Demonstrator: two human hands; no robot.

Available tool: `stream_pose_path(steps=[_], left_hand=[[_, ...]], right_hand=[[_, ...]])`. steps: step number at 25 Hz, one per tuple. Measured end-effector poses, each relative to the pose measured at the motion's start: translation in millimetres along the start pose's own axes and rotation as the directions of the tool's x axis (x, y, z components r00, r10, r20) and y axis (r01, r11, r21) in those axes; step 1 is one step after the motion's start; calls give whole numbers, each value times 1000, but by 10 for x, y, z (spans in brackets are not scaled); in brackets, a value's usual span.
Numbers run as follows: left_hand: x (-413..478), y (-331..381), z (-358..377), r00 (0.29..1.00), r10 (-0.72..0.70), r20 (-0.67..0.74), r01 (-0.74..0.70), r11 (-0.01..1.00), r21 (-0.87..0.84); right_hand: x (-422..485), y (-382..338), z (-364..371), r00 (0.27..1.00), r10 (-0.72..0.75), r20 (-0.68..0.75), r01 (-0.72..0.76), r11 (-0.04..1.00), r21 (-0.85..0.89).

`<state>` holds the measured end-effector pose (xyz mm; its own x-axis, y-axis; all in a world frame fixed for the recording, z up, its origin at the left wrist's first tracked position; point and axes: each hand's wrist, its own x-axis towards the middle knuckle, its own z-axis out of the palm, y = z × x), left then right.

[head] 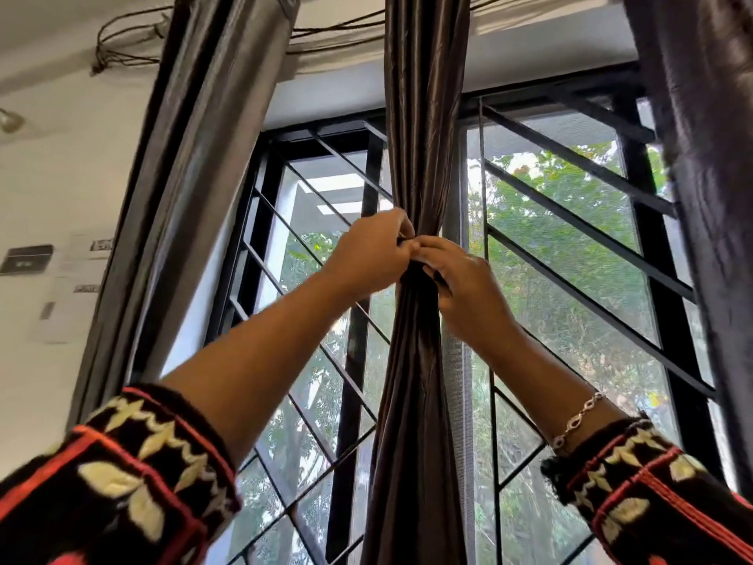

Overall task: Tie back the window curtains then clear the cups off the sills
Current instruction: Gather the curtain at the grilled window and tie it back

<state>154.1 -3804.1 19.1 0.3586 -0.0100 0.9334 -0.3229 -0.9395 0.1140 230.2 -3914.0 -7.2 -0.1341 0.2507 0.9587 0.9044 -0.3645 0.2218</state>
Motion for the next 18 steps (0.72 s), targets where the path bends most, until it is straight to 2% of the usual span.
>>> stream_pose_path(steps=[2, 5, 7, 8, 9, 11, 13, 15, 18], left_hand=[[42, 25, -24, 995, -4, 102, 8, 999, -39], [53, 63, 14, 996, 21, 81, -5, 983, -183], [39, 88, 76, 995, 27, 95, -3, 969, -246], [28, 95, 108, 995, 37, 95, -14, 971, -239], [24, 92, 142, 995, 50, 89, -28, 973, -227], [12, 91, 193, 994, 75, 84, -53, 971, -233], [-7, 87, 189, 993, 90, 78, -66, 961, -269], [-18, 72, 163, 992, 92, 90, -58, 944, -324], [-58, 79, 124, 988, 104, 113, -65, 950, -305]], right_hand=[[-22, -36, -61, 1000, 22, 15, -22, 1000, -17], [-81, -79, -131, 998, 57, -38, -58, 998, -33], [-112, -133, -200, 969, 225, -105, -222, 974, 41], [-115, -161, -234, 934, 351, -68, -341, 933, 118], [-114, -185, -266, 886, 462, 28, -459, 870, 180], [-102, -215, -354, 819, 534, 211, -569, 803, 178], [-41, -221, -445, 856, 466, 222, -495, 864, 93], [58, -180, -506, 933, 343, 110, -351, 935, 55], [221, -48, -502, 966, 259, 15, -257, 948, 189]])
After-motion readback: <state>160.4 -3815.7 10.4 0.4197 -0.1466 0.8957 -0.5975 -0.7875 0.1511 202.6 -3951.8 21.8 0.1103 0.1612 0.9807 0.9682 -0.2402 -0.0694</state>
